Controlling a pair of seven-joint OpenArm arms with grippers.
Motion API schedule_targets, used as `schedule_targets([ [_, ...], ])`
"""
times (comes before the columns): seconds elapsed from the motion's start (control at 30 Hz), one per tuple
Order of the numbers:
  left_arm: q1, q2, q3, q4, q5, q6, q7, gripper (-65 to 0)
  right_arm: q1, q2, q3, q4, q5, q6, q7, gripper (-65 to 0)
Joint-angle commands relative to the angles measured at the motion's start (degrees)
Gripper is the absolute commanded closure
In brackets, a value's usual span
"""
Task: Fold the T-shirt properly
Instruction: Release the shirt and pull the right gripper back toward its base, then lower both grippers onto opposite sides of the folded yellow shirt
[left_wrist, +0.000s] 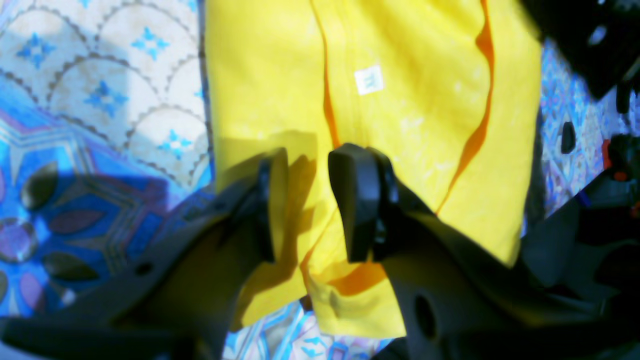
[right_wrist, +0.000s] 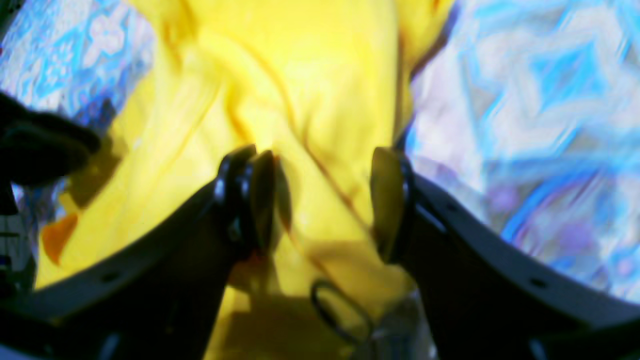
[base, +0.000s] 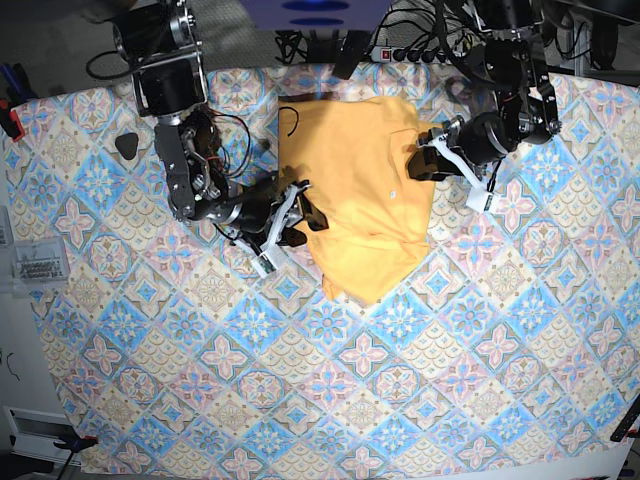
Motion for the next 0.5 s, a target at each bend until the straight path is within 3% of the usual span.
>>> schedule_targets([
  [0.0, -1.0, -0.3, -0.2, 0.9, -0.8, -0.2, -0.8, -18.5, 1.1, 0.2, 0.3, 0.9, 1.0, -1.6, 1.9, -28.5],
  [0.27, -1.2, -0.5, -0.3, 0.9, 2.6, 0.0, -3.5, -18.5, -3.6, 1.9, 1.2, 1.4, 0.9, -9.3, 7.2, -28.8],
  [0.47, -0.9, -0.4, -0.3, 0.9, 10.4, 0.0, -5.8, -18.5, -5.2, 3.9, 1.3, 1.4, 0.9, -9.7, 8.5, -28.7],
])
